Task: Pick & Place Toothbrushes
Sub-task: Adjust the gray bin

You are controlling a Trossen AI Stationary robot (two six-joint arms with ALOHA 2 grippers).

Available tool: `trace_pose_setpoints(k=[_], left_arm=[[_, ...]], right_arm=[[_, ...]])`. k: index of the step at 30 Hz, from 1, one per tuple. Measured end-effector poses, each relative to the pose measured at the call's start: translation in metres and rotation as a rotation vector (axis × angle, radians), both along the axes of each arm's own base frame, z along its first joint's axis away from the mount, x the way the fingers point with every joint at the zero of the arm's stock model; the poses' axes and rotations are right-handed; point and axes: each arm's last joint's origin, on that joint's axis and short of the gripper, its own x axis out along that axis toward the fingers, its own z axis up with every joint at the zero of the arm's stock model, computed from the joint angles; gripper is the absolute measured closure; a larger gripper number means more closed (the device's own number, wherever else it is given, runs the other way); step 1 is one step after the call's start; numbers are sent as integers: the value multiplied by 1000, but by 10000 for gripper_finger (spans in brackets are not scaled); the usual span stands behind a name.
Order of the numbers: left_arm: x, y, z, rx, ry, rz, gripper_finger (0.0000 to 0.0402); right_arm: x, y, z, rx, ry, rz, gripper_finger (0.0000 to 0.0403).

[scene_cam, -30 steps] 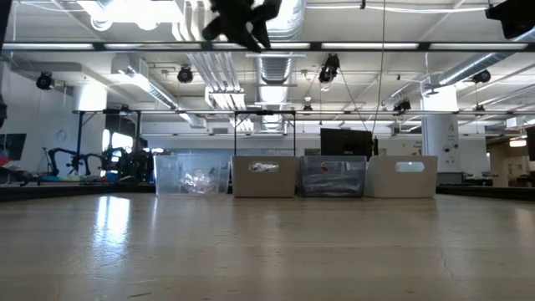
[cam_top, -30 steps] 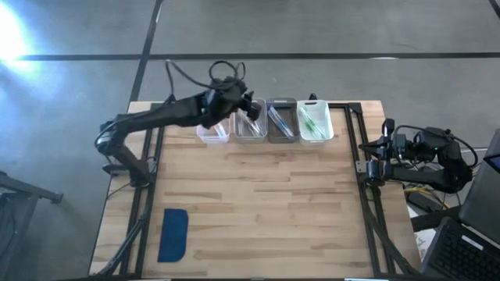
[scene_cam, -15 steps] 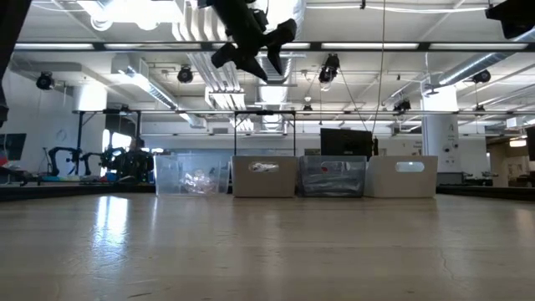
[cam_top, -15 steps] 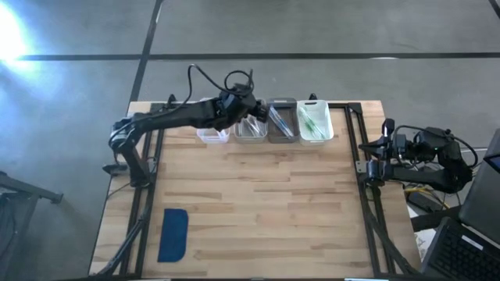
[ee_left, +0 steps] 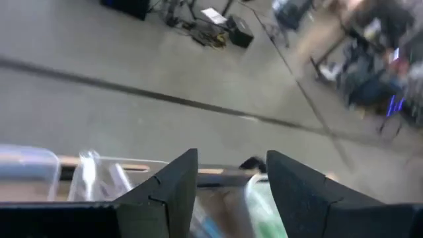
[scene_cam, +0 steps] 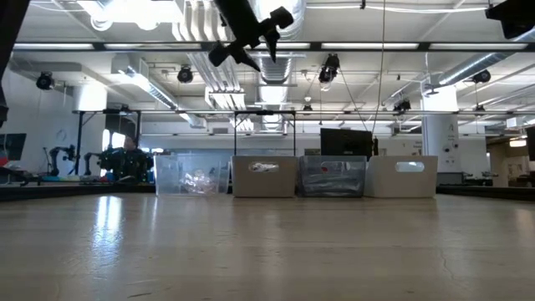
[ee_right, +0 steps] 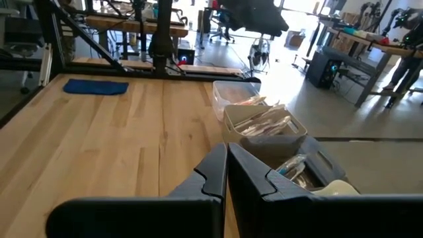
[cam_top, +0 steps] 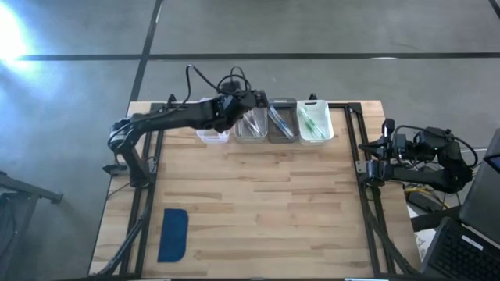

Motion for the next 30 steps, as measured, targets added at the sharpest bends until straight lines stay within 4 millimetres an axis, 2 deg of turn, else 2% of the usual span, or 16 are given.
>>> trace_pose_setpoints(k=[3,8,21,26,30], left_arm=[[2,4,-4,-34,-57,39,216],[10,6,-17,-45,-7,29,214],[10,2,-18,-48,10,11,213],[10,2,-18,-48,9,11,213],[10,2,-18,-48,9,11,213]], right_arm=[[0,0,0,1,0,0,394],[0,0,0,0,0,0,394],[0,0,0,-7,1,-7,394],[2,-8,-1,-69,33,-255,394],[1,-9,-1,-85,35,-312,394]])
